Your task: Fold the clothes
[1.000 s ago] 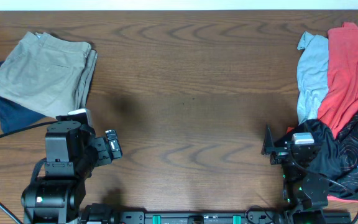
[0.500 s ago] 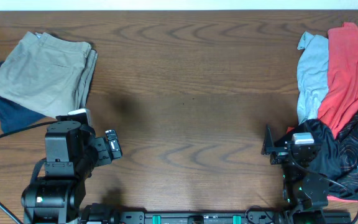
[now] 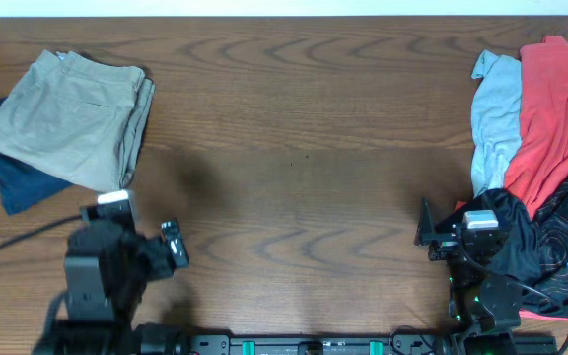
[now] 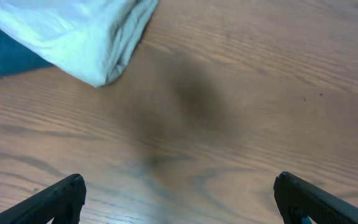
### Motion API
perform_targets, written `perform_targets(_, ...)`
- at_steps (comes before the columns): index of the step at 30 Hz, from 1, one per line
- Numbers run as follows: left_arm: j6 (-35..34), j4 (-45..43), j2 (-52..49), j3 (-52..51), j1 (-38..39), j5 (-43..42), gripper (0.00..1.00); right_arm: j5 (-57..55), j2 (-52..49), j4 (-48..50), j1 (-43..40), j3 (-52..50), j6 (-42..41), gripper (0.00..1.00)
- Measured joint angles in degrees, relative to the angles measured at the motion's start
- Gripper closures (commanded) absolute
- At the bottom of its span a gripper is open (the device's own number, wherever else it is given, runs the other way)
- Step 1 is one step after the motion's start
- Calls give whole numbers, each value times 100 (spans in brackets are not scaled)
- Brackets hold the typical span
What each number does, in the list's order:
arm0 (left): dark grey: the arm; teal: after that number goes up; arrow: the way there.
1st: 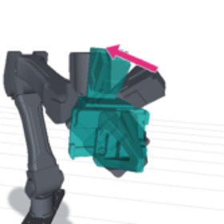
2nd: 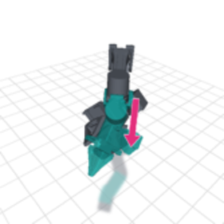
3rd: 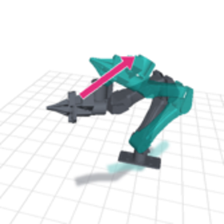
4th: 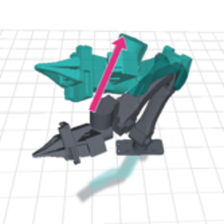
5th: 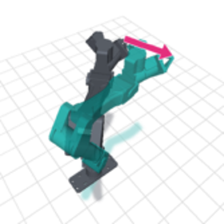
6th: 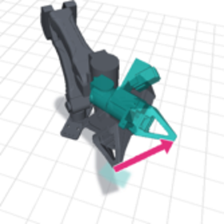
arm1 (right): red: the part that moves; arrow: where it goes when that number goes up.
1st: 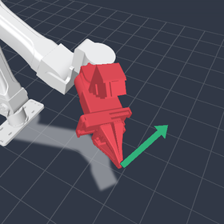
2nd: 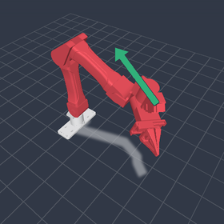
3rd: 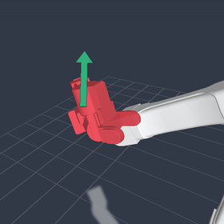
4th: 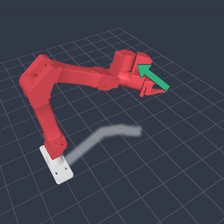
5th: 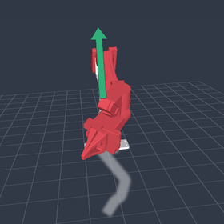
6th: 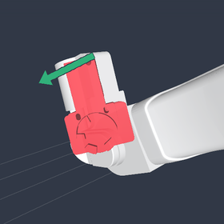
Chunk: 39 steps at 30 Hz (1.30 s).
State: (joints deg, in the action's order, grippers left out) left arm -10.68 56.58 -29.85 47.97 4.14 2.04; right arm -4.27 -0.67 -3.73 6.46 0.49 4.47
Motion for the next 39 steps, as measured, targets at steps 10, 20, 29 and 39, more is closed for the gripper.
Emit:
perform_targets(10, 0, -1685, 1928, -2011, 208, 455, 2, 39, -2, -2, 0, 0, 2, 1)
perform_targets(20, -4, -4127, 2885, -3856, 208, 455, 2, 42, 0, -4, 0, -2, 2, 1)
perform_targets(29, -4, -6275, 2927, -4752, 208, 455, 2, 44, -2, -7, 0, -2, 2, 1)
perform_targets(39, -7, -5504, 2927, -4673, 221, -28, 2, 44, -2, -4, 0, -2, 2, 1)
